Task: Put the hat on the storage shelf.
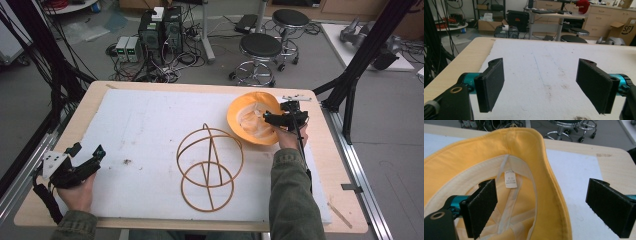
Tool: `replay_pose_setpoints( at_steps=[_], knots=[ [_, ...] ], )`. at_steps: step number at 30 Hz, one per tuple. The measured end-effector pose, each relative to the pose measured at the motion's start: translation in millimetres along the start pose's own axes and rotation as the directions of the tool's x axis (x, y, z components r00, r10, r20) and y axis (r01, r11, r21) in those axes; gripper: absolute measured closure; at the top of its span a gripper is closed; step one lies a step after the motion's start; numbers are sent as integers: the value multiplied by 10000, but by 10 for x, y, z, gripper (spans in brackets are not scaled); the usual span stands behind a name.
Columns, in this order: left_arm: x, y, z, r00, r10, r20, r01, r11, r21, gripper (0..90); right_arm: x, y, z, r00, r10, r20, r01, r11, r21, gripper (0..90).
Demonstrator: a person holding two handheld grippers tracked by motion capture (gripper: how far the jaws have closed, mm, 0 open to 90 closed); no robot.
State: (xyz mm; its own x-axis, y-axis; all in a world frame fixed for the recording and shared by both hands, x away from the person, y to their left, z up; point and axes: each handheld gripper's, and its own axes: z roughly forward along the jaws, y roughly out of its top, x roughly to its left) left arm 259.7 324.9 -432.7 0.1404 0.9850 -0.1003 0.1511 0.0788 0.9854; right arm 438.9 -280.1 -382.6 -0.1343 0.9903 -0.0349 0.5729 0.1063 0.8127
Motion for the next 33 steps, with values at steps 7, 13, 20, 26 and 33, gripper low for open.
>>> replay_pose_setpoints(
  at_steps=[7,13,20,26,33],
  knots=[
    [1,-1,-2,10000,29,-2,-29,10000,3,229,-37,-15,39,10000,-33,-7,33,9990,440,335],
    [-4,-3,6,10000,23,26,-23,10000,21,229,-42,-15,39,9970,-274,-729,326,9970,709,579],
    [-11,-7,10,10000,11,81,-11,10000,56,229,12,-22,34,9935,-811,-801,886,9915,951,847],
    [-8,-7,5,10000,-6,66,6,10000,26,229,47,-3,-9,9947,-867,-547,894,9948,489,865],
    [1,-7,-7,10000,-2,92,2,10000,7,240,39,-26,-41,9957,-465,-798,455,9989,-143,870]
  ],
)
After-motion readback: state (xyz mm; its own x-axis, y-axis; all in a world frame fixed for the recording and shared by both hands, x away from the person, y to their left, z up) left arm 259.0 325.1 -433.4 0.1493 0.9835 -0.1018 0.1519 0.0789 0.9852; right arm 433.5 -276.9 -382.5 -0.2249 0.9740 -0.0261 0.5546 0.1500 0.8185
